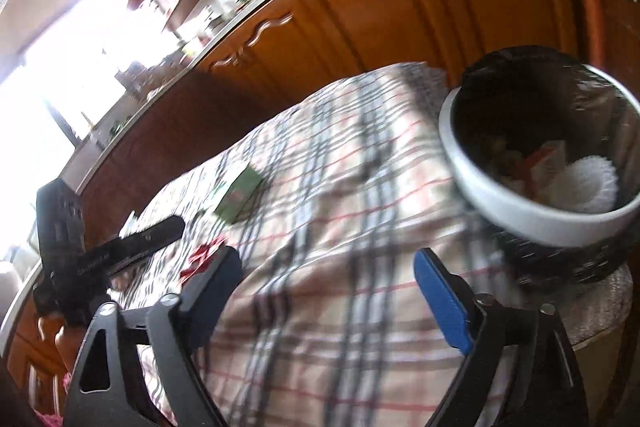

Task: Collect trash
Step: 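Move both tools back over the green carton and red wrapper, then grasp the green milk carton with the left gripper while the right gripper grasps the red wrapper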

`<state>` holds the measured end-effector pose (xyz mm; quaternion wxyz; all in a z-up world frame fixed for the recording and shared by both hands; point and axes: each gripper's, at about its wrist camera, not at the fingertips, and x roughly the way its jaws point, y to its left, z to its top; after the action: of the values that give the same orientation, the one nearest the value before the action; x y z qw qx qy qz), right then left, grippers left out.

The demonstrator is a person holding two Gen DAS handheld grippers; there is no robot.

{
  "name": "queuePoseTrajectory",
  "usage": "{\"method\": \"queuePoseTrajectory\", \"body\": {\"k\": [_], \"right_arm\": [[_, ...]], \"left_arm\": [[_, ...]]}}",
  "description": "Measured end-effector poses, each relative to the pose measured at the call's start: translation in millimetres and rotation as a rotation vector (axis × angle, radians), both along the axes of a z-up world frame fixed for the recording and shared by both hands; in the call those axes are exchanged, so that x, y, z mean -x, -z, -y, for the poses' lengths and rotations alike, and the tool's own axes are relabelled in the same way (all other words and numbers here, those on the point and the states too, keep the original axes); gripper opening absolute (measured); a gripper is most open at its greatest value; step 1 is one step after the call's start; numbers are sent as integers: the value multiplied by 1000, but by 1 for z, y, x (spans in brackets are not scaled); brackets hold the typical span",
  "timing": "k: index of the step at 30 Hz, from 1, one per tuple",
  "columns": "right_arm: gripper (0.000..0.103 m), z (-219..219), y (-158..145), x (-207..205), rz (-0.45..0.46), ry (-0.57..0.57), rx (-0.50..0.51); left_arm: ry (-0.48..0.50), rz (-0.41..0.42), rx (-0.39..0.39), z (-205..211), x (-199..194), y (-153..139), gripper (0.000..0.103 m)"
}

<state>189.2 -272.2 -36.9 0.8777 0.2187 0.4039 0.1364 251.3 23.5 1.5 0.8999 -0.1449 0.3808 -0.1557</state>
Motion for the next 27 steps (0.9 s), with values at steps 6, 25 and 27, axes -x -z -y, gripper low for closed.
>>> {"method": "queuePoseTrajectory", "body": {"k": [6,25,27], "right_arm": [[94,-46,0,-3,10,-113,34],[64,-100,18,-46,-82,-266,-39],[58,-103,23,-53,-100,-275,-44]], "left_arm": [[-44,2,-14,-28,3,-2,54],[78,-52,-98,-14,-77,11,67],[108,-67,-110,-7,-92,15,67]]}}
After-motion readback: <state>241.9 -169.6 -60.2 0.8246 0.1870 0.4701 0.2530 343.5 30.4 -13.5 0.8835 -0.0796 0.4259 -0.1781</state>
